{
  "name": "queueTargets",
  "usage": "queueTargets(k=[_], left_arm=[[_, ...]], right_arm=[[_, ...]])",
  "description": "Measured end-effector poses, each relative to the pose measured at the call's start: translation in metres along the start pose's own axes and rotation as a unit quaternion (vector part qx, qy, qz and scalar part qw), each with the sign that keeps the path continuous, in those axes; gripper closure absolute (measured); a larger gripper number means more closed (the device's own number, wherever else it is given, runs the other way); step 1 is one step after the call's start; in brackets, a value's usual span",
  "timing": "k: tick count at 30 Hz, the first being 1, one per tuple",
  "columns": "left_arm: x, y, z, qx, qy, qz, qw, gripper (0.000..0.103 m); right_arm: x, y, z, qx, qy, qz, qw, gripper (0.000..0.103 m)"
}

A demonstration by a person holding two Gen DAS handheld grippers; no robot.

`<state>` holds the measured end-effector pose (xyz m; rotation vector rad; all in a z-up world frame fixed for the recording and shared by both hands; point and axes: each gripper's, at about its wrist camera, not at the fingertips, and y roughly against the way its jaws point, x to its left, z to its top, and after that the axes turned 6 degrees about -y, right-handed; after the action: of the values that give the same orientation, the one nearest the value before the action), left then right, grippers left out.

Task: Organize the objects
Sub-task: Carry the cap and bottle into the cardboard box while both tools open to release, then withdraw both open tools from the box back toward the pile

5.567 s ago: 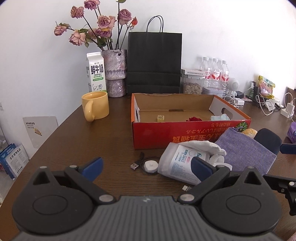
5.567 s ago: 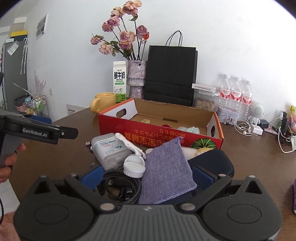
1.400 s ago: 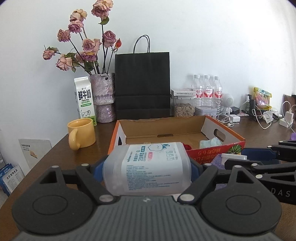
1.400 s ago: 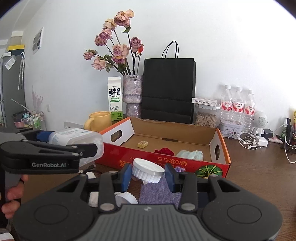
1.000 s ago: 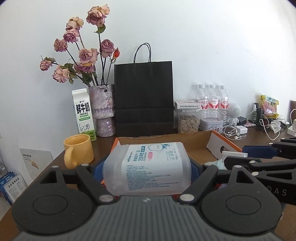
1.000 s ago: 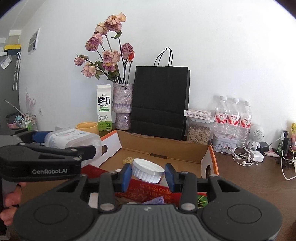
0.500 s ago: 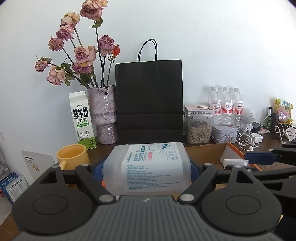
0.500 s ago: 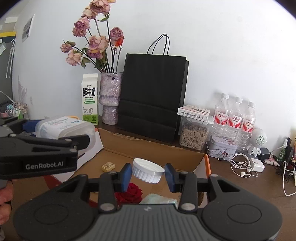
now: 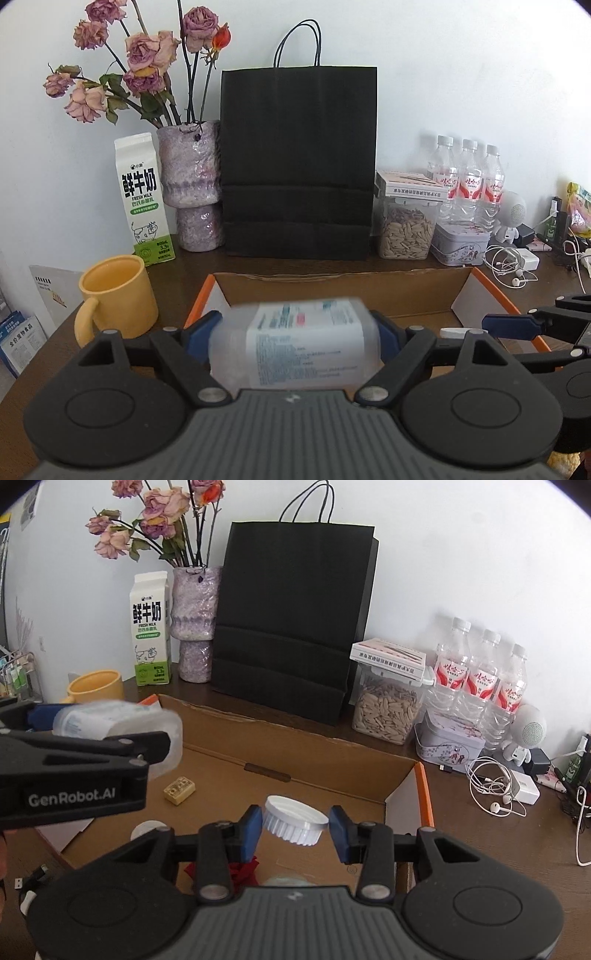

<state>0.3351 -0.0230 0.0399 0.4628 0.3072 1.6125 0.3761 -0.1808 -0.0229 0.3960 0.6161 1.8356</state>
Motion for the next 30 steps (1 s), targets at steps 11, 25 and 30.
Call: queueTargets(k=[11, 25, 30], left_arm=[[0.003, 0.005, -0.002, -0.001, 0.012, -0.004, 0.9999, 0.000], [0.006, 0.033, -0.008, -0.011, 0.018, -0.014, 0.9997, 0.000], [0.011, 0.052, -0.014, -0.019, 0.016, -0.020, 0.9995, 0.000]], right_arm=[[-0.002, 0.007, -0.004, -0.008, -0.001, -0.007, 1.000, 0.004], [-0.004, 0.041, -0.013, -0.038, -0.004, -0.005, 0.999, 0.000], [-0.003, 0.070, -0.026, -0.064, 0.000, 0.009, 0.998, 0.000]])
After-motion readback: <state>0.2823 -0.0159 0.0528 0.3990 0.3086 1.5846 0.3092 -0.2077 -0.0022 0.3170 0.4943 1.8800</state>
